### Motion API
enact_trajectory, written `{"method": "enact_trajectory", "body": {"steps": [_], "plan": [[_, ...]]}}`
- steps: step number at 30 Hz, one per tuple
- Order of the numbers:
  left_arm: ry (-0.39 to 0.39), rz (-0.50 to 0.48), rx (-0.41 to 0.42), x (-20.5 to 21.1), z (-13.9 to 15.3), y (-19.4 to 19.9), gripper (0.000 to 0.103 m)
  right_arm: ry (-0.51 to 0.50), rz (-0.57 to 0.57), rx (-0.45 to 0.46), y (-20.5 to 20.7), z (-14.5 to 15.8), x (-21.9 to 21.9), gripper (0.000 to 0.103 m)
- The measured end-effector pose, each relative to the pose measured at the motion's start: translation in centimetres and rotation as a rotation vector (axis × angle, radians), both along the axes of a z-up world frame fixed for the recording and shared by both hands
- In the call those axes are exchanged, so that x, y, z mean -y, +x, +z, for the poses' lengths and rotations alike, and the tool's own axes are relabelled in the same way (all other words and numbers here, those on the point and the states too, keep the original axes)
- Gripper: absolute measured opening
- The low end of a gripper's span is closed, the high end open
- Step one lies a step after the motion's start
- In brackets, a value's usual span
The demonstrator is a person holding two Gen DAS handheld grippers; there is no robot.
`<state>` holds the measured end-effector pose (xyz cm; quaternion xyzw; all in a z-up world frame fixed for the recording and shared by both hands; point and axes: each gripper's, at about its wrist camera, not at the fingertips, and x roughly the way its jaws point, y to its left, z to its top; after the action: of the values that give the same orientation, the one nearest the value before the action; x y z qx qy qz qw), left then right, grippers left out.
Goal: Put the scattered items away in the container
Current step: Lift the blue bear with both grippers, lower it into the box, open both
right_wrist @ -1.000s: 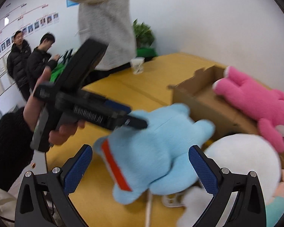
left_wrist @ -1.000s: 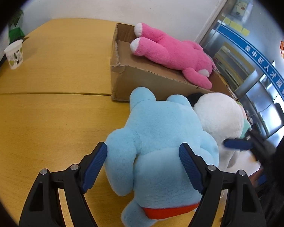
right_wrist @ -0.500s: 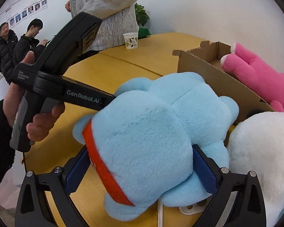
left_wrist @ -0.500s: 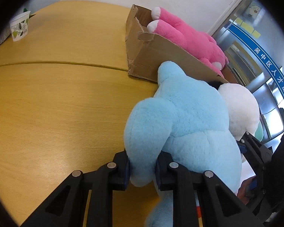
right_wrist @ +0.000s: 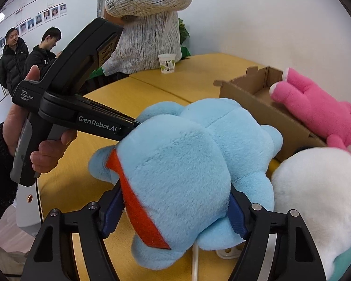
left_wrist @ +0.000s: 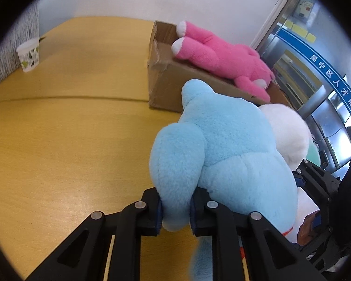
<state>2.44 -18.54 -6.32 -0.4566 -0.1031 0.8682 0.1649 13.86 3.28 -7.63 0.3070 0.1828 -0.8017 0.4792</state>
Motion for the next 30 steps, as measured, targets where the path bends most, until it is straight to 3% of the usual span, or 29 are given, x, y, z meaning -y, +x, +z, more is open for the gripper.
{"method": "enact_trajectory", "body": {"steps": [8, 19, 24, 30], "plan": [[-0.026, -0.001, -0.174, -1.6, 7.8, -0.3, 0.016, -0.092, -0.002, -0.163, 0.4, 5.8, -1.9, 0.080], [-0.068, -0.034, -0.352, -4.9, 15.8, -6.4, 0.016, -0.156, -0.023, -0.333, -4.3, 13.7, -3.7, 0.080], [-0.087, -0.060, -0.370, -5.7, 17.2, -9.0, 0.016, -0.158, -0.033, -0.369, -6.5, 15.9, -3.8, 0.080], [-0.070, -0.076, -0.333, -6.3, 16.5, -12.9, 0.016, -0.108, -0.034, -0.349, -10.5, 16.4, -3.0, 0.080]]}}
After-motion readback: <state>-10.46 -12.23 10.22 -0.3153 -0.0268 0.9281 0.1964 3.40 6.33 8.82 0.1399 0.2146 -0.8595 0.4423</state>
